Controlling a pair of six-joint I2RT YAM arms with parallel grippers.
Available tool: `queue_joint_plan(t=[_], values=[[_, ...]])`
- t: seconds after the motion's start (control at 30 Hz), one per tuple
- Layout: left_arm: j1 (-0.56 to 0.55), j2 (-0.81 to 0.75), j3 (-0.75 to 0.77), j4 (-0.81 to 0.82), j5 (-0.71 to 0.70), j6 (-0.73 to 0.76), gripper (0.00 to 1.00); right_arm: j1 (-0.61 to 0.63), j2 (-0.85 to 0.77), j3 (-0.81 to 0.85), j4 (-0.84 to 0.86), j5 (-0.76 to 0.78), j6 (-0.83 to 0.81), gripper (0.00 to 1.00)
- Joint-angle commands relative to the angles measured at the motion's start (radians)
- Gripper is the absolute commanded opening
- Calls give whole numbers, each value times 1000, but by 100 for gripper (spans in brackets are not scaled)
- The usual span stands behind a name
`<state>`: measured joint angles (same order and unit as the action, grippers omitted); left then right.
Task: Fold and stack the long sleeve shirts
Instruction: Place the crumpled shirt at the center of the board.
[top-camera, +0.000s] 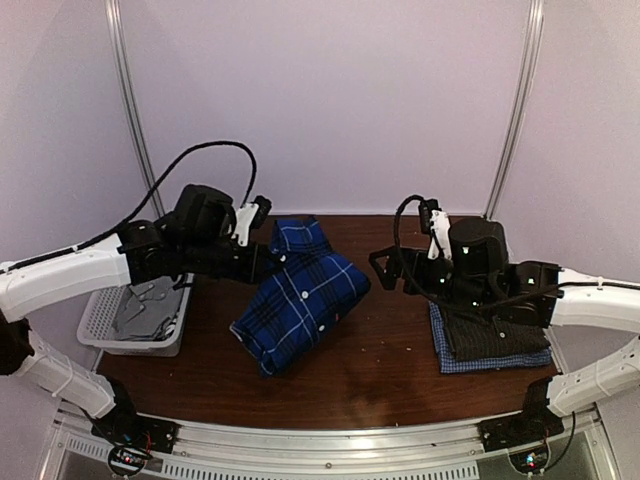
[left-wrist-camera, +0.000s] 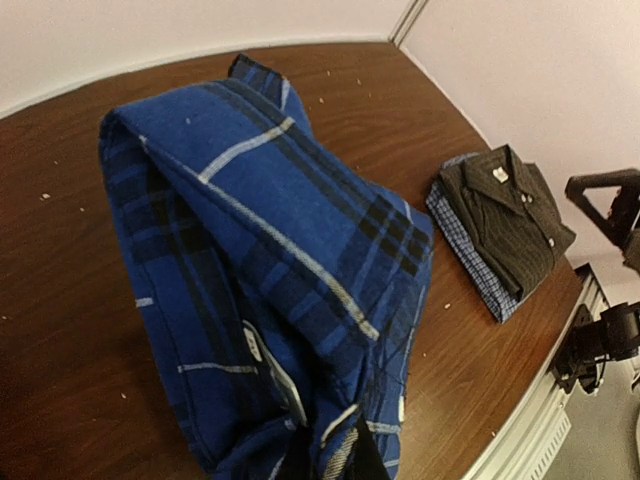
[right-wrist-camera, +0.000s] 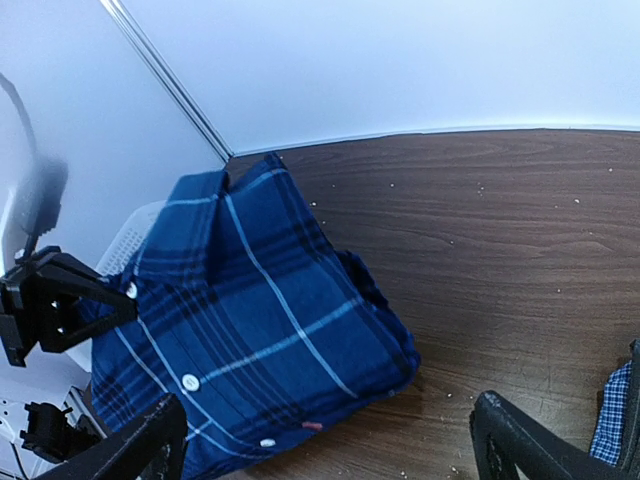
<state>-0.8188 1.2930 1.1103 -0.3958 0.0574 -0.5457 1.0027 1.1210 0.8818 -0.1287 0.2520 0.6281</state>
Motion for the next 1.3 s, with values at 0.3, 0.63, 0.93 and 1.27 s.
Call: queue_joint_plan(t=[0.3,0.63,0.93,1.27], values=[[-60,52,129,-139,-461,-225,0,-4,53,62,-86,14,-20,100],[-165,368,295,-331,-406,-121,3,-4,173,118,-80,-27,-33,100],[-212,572,454,-170,-185,-125,59,-4,125,28,-61,-31,22,100],[-107,374,255,-135,-207,-159,70,24,233,-10,25,-107,68,100]])
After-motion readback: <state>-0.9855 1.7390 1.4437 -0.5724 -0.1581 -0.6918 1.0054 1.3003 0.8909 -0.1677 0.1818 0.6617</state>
